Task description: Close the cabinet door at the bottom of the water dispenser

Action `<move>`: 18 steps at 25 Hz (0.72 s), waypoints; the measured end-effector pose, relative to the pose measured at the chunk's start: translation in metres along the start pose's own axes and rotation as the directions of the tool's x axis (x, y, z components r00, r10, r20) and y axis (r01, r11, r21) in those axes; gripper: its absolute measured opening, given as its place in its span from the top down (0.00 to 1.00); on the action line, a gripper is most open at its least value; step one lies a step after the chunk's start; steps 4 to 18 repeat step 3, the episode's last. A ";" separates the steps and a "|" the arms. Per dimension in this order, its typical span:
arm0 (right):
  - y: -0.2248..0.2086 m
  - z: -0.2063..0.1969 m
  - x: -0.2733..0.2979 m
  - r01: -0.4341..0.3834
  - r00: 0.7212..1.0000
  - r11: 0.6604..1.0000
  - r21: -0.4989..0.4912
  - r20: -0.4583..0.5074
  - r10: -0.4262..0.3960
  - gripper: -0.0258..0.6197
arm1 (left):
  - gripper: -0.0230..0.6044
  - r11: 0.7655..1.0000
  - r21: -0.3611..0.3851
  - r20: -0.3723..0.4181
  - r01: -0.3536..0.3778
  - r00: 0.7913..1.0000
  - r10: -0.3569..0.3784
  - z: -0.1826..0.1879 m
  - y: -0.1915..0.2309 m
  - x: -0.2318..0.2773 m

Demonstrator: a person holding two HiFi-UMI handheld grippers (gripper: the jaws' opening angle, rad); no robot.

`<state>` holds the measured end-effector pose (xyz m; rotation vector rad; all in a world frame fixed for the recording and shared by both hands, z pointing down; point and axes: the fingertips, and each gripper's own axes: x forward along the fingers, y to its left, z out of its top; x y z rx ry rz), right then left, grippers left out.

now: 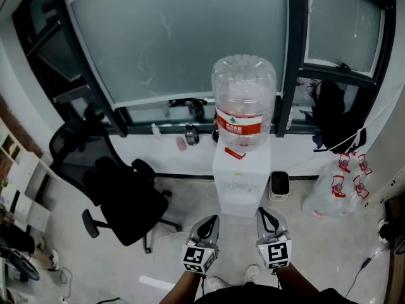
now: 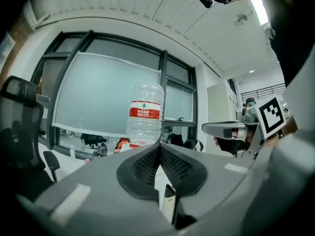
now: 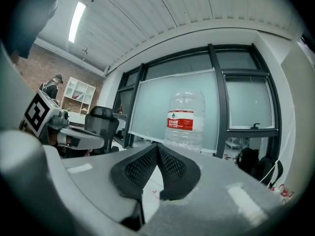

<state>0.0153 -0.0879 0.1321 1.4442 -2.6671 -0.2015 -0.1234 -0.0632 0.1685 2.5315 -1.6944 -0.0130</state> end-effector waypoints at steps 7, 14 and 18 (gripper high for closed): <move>0.002 0.000 -0.004 -0.013 1.000 0.999 0.036 0.022 0.012 0.96 | 0.93 1.000 -0.017 0.005 -0.012 1.000 0.012 -0.001 0.001 -0.004; 0.002 0.000 -0.004 -0.013 1.000 0.999 0.036 0.022 0.012 0.96 | 0.93 1.000 -0.017 0.005 -0.012 1.000 0.012 -0.001 0.001 -0.004; 0.002 0.000 -0.004 -0.013 1.000 0.999 0.036 0.022 0.012 0.96 | 0.93 1.000 -0.017 0.005 -0.012 1.000 0.012 -0.001 0.001 -0.004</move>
